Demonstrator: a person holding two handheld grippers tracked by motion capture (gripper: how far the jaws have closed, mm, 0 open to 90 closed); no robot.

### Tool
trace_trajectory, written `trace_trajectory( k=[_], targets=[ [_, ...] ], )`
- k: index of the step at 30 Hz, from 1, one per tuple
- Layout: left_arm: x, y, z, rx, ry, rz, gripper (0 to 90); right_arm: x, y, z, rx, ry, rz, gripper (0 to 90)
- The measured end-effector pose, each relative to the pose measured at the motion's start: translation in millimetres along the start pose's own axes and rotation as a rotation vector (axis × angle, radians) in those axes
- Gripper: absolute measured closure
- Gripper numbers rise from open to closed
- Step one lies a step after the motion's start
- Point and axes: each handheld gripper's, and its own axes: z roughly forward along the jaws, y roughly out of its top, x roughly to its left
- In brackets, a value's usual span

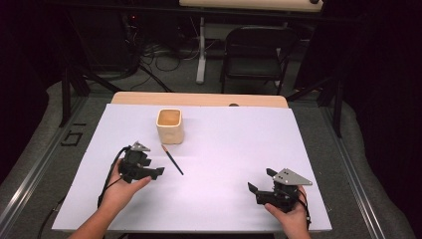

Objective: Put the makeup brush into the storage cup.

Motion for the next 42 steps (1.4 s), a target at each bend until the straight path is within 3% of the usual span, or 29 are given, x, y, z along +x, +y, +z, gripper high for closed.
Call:
trace_trajectory(
  k=[5, 11, 15, 23, 42],
  targets=[
    [-0.2, 13.4, 5.5, 0.039, 0.008, 0.001, 36.9, -0.1, -0.1, 0.0, 0.0, 0.001, -0.001, 15.5],
    [-1.3, 21.5, 10.2, 0.052, 0.02, 0.006, 36.5, -0.3, -0.2, -0.1, 0.0, 0.0, 0.0, 15.6],
    [0.5, 27.8, 12.2, 0.049, 0.02, -0.034, 36.5, -0.2, -0.2, -0.2, 0.002, 0.002, 0.0, 15.6],
    [6.1, 33.0, 16.2, 0.067, 0.035, -0.066, 35.2, 0.0, -0.4, 0.3, 0.003, 0.004, 0.001, 15.7],
    [19.4, 43.9, 29.5, 0.128, 0.089, -0.111, 32.5, 0.7, -0.6, 1.5, 0.003, 0.007, -0.001, 15.8]
  ],
)
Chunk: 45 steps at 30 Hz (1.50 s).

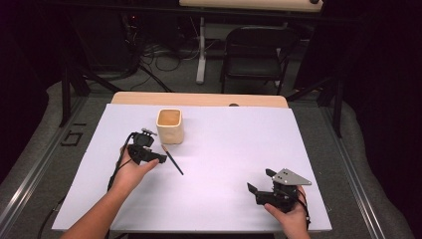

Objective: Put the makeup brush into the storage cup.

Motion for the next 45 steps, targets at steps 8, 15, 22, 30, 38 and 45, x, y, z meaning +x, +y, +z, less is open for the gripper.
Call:
trace_trajectory(
  k=[8, 15, 22, 30, 38, 45],
  targets=[
    [2.5, 12.7, 8.7, 0.039, 0.005, -0.035, 31.6, -0.3, -0.2, 0.3, 0.003, 0.001, 0.002, 15.8],
    [-0.2, 19.0, 17.9, 0.056, 0.012, -0.041, 31.3, -0.5, -0.2, 0.1, 0.005, 0.002, 0.003, 15.8],
    [-5.3, 23.3, 25.5, 0.071, 0.013, -0.034, 31.5, -0.7, -0.3, 0.3, 0.005, 0.002, 0.003, 15.9],
    [-12.6, 27.0, 31.0, 0.08, 0.013, -0.02, 33.3, -0.9, -0.5, 0.3, 0.004, 0.003, 0.004, 16.0],
    [-17.2, 30.3, 37.9, 0.093, 0.009, -0.023, 34.6, -1.5, -0.5, -0.2, 0.002, 0.003, 0.004, 16.1],
    [-17.5, 31.3, 39.9, 0.098, 0.012, -0.026, 35.7, -1.4, -0.4, -0.3, 0.004, 0.005, 0.003, 16.2]
  ],
)
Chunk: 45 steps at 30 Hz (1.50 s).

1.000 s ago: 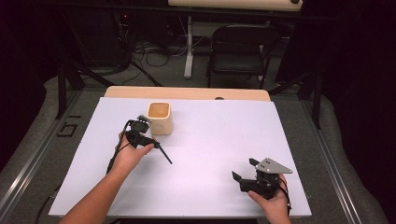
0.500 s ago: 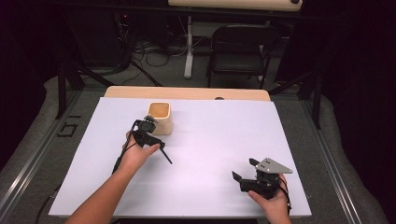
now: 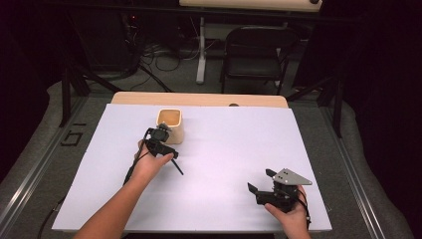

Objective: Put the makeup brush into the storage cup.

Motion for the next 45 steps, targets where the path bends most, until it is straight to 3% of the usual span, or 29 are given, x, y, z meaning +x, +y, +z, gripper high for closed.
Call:
trace_trajectory(
  k=[20, 45],
  targets=[
    [0.9, 2.3, 3.9, 0.031, -0.002, -0.015, 44.1, -0.3, 0.0, -0.4, 0.002, 0.003, 0.005, 16.7],
    [-0.1, 2.2, 9.3, 0.054, 0.006, -0.014, 46.5, -0.3, 0.1, -0.6, 0.004, 0.006, 0.004, 17.1]
  ],
)
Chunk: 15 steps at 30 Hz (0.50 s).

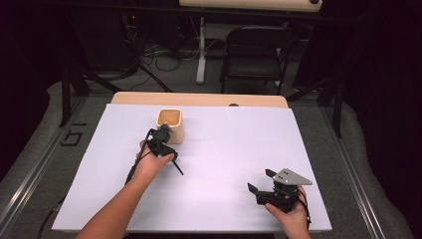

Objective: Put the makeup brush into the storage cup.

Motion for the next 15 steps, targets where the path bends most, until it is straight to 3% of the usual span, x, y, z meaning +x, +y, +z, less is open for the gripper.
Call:
trace_trajectory(
  k=[15],
  targets=[
    [2.7, -1.7, -0.3, 0.021, 0.014, -0.005, 51.6, 0.0, -0.1, -0.1, -0.001, 0.002, 0.003, 17.1]
  ],
)
